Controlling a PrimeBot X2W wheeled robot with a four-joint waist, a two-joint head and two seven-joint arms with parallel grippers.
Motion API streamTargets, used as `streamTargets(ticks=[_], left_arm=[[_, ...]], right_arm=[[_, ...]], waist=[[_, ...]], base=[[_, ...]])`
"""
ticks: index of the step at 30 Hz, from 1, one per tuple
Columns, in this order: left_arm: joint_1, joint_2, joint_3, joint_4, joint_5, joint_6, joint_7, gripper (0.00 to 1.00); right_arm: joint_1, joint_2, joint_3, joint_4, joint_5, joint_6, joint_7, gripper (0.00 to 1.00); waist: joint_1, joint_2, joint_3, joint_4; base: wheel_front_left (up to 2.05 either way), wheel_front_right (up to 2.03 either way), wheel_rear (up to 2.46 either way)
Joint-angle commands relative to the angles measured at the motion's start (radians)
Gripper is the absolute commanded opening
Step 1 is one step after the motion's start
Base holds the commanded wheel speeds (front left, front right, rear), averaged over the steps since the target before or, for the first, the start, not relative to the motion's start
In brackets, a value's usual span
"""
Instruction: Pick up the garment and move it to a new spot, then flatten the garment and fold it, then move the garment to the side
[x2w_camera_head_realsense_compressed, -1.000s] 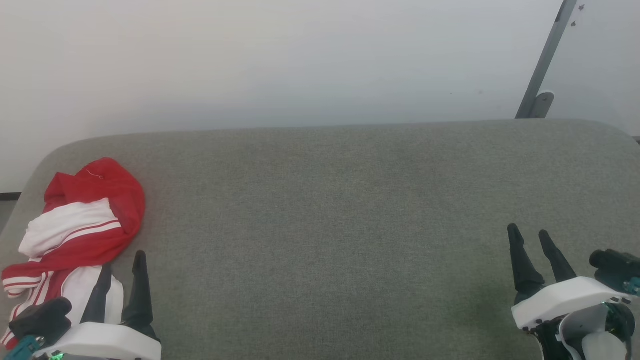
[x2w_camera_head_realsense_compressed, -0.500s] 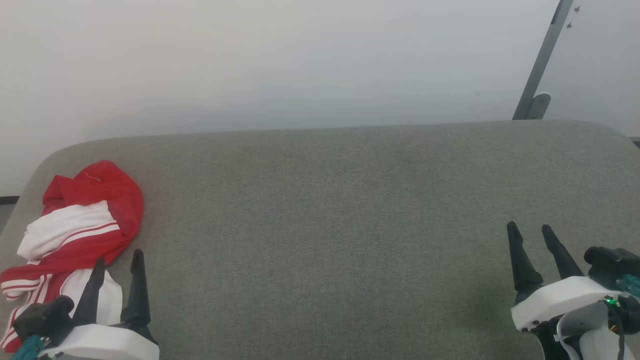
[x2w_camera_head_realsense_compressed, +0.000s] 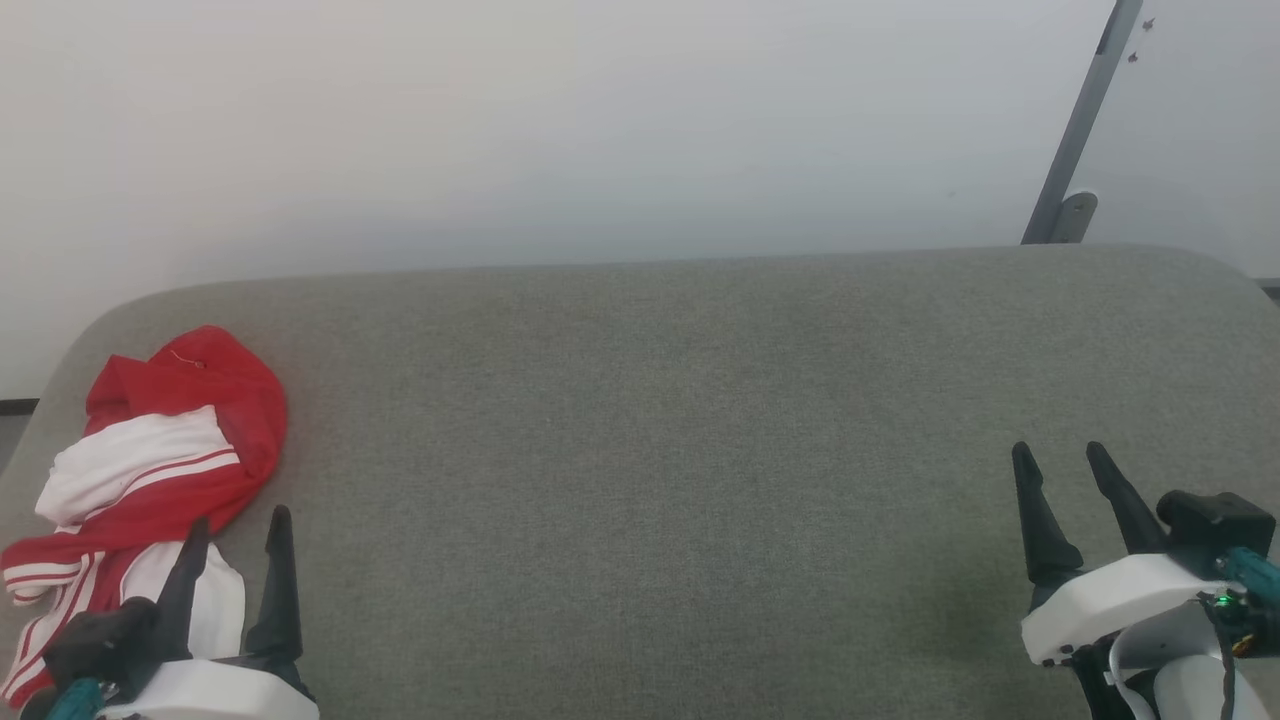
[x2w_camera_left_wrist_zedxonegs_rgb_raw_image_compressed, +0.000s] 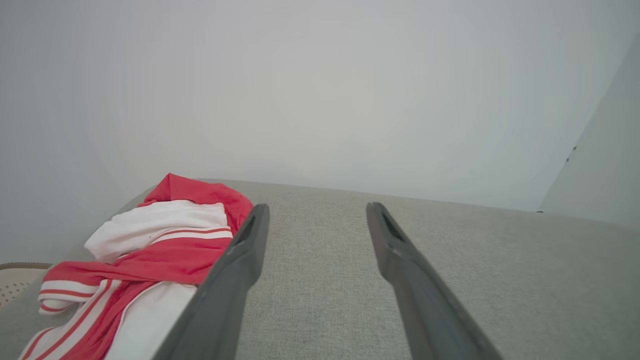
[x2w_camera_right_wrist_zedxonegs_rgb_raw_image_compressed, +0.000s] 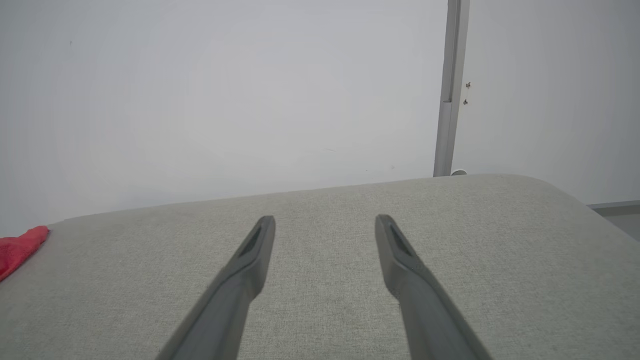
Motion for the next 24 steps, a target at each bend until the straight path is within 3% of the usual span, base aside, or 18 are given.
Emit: streamTargets(ticks=[1, 15, 24], left_arm=[[0.005, 0.007, 0.005, 0.0, 0.029, -0.003, -0.011, 1.0], [0.014, 0.022, -0.004, 0.009, 0.117, -0.01, -0.036, 1.0], [0.012, 0.015, -0.001, 0.013, 0.105, -0.013, -0.034, 1.0]], right_arm=[[-0.01, -0.004, 0.002, -0.007, -0.02, 0.0, -0.011, 1.0], [-0.002, -0.008, 0.002, -0.011, -0.127, 0.0, -0.03, 1.0], [0.004, -0.004, -0.001, -0.018, -0.129, 0.0, -0.029, 1.0]], waist=[[0.0, 0.0, -0.001, -0.001], [0.0, 0.0, -0.008, -0.003], [0.0, 0.0, -0.007, -0.002]], base=[[0.0, 0.0, 0.0], [0.0, 0.0, 0.0], [0.0, 0.0, 0.0]])
